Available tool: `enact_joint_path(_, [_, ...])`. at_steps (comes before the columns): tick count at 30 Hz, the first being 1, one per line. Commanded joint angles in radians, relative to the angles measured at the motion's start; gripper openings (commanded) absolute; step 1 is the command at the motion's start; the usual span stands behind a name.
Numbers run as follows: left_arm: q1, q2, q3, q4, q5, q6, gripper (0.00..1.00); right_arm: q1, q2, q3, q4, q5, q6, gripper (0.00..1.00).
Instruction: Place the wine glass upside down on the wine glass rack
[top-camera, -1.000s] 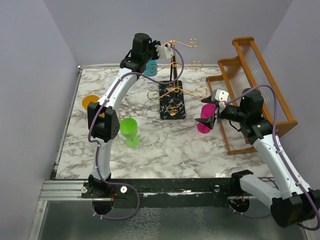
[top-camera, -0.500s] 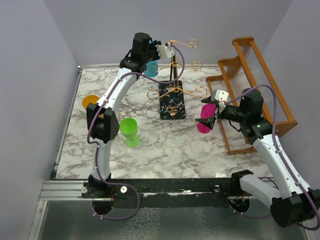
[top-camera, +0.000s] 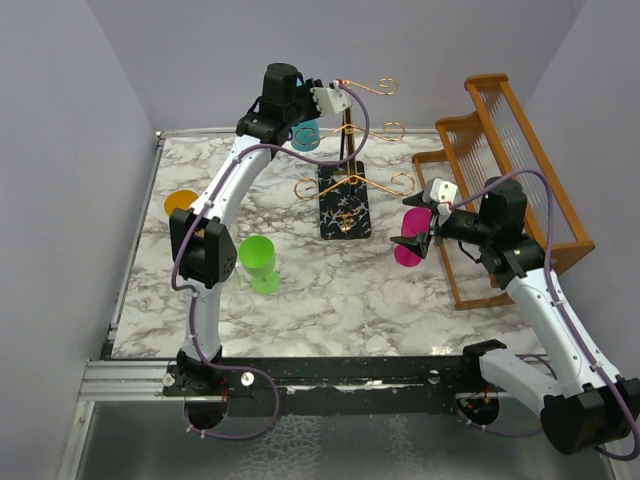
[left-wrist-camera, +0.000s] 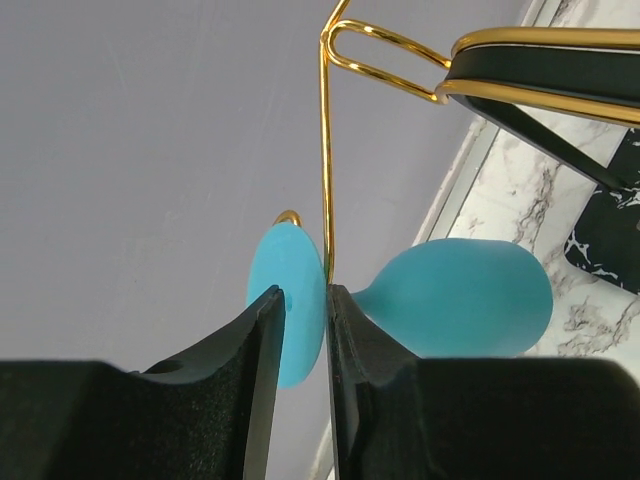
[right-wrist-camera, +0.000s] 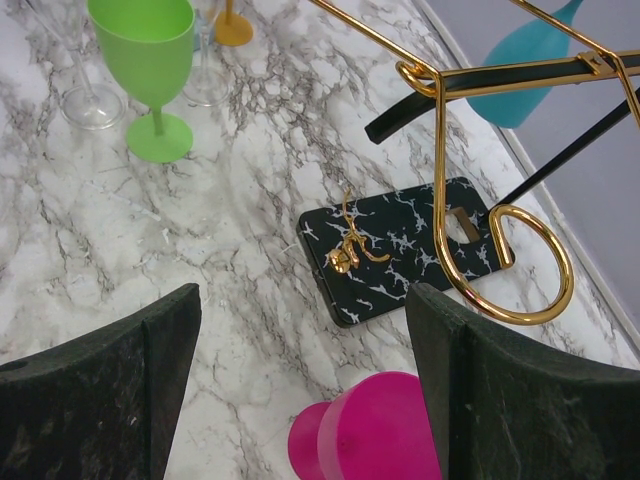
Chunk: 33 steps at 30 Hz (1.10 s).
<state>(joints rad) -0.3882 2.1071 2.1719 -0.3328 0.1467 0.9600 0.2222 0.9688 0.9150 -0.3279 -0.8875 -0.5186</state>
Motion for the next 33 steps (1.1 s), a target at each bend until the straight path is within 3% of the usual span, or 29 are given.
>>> enact_joint_path(1, [-0.005,-0.075,0.043,-0.022,0.06,-0.05,0.28,-0.005,0.004,-0.006,0.03,0.009,0.0,0.83])
enact_joint_path(12, [-0.005,-0.168,0.023,-0.079,0.18,-0.229,0.4,-0.006,0.003,0.013,0.021,0.023,0.004,0.83])
enact_joint_path(16, [-0.003,-0.271,-0.077,-0.064,0.207,-0.321,0.63,-0.005,-0.004,0.063,-0.068,0.084,-0.034,0.83])
enact_joint_path(20, [-0.003,-0.4,-0.233,-0.024,0.211,-0.4,0.97,-0.004,-0.022,0.114,-0.202,0.19,-0.112,0.83])
enact_joint_path(23, [-0.003,-0.513,-0.345,-0.007,0.171,-0.472,0.99,-0.004,-0.039,0.151,-0.294,0.277,-0.133,0.85])
enact_joint_path(33, [-0.003,-0.76,-0.52,-0.133,0.028,-0.651,0.99,-0.004,0.023,0.254,-0.464,0.531,-0.063,0.87])
